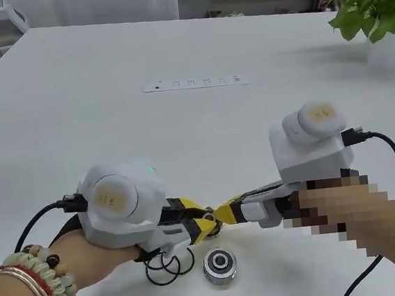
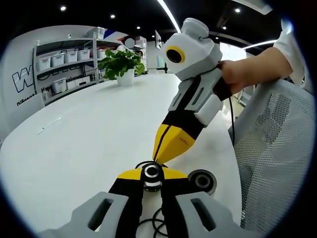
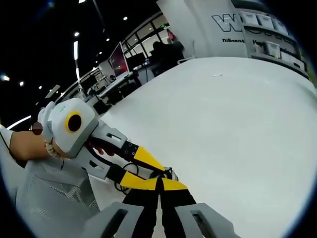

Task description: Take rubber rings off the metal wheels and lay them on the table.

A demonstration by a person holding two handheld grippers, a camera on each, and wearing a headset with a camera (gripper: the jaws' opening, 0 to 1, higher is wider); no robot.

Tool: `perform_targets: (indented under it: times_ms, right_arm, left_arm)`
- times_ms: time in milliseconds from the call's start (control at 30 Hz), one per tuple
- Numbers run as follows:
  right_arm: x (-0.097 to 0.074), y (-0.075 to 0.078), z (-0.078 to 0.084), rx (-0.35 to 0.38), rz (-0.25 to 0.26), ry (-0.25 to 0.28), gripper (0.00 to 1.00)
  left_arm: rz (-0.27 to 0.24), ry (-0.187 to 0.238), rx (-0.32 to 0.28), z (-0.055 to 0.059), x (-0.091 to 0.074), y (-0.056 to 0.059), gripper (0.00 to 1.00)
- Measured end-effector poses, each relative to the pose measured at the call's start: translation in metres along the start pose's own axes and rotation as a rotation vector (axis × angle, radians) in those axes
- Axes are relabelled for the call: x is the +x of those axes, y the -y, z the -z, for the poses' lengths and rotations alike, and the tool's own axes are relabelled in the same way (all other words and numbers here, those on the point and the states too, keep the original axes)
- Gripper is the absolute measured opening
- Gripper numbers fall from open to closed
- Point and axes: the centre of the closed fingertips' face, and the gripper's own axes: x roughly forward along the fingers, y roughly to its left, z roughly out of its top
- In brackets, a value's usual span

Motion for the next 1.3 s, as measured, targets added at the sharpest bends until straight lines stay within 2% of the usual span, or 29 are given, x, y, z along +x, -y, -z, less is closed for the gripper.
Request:
perform_targets:
  times_ms: [33, 133, 300, 867, 1033, 1133, 1233, 1300]
  right_arm:
    - [0.000, -0.001, -0.006, 0.006, -0.004, 0.028, 0.00]
    - [-0.002, 0.005, -0.006, -0.014, 0.034, 0.018, 0.00]
    - [-0.002, 0.011, 0.002, -0.005, 0.052, -0.010, 0.00]
    - [-0.001, 0.011, 0.003, 0.009, 0.055, -0.012, 0.00]
    - [-0.002, 0.011, 0.003, 0.010, 0.056, -0.011, 0.00]
    - [-0.002, 0.010, 0.002, 0.010, 0.057, -0.010, 0.00]
    - [-0.003, 0.010, 0.001, 0.015, 0.061, -0.007, 0.00]
    - [-0.003, 0.011, 0.002, 0.020, 0.061, -0.008, 0.00]
  left_arm:
    - [0.000, 0.000, 0.000, 0.000, 0.000, 0.000, 0.08]
    - [0.000, 0.003, -0.001, 0.000, 0.000, 0.000, 0.08]
    - [-0.002, 0.015, 0.000, 0.000, 0.000, 0.000, 0.08]
    - [-0.005, 0.012, 0.008, -0.001, 0.000, 0.000, 0.08]
    - [-0.008, -0.007, 0.009, -0.001, 0.001, 0.001, 0.08]
    - [-0.007, -0.023, 0.038, -0.001, 0.000, 0.001, 0.08]
    - [0.009, -0.034, 0.038, -0.003, -0.001, 0.003, 0.13]
    - [0.027, -0.055, 0.059, -0.002, -0.001, 0.007, 0.16]
